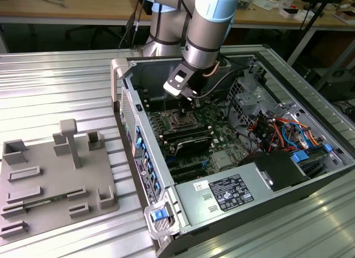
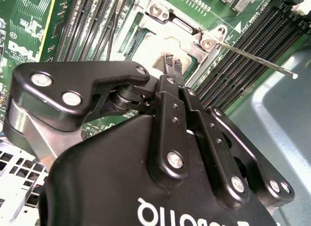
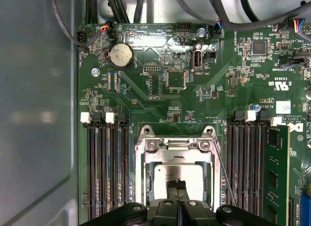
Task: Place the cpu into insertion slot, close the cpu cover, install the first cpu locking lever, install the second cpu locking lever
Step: 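Close the cpu cover, then install the first cpu locking lever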
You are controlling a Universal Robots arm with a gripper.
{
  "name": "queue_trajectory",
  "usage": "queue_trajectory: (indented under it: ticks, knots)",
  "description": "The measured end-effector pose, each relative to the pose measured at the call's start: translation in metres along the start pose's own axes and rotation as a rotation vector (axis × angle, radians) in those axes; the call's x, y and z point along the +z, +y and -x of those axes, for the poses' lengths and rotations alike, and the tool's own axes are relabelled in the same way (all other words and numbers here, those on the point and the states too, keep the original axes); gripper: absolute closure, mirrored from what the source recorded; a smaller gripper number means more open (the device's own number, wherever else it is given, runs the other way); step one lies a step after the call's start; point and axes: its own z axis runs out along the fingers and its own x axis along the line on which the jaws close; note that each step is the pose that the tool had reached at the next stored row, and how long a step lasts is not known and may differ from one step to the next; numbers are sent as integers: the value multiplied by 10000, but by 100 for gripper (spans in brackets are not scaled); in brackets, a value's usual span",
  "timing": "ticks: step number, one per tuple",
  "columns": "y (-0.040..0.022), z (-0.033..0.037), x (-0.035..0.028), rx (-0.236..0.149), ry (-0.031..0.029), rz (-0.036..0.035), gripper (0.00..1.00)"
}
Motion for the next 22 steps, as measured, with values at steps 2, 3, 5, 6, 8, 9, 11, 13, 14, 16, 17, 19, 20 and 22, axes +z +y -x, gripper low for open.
queue_trajectory:
  ticks: [2,3,5,6,8,9,11,13,14,16,17,19,20,22]
  knots:
    - [1,0,0,0,0,0,89]
    - [1,0,0,0,0,0,89]
    - [1,0,0,-1,0,0,89]
    - [1,0,0,0,0,0,89]
    - [2,0,0,0,0,0,89]
    - [2,0,0,0,0,0,89]
    - [3,0,-2,0,0,0,89]
    - [2,1,-36,0,0,1,89]
    - [1,2,-65,0,1,1,89]
    - [0,5,-139,0,0,0,89]
    - [0,6,-182,-1,0,0,89]
    - [-1,8,-219,-5,-2,0,89]
    - [-6,8,-235,-9,-3,0,89]
    - [-33,8,-244,-14,-3,1,89]
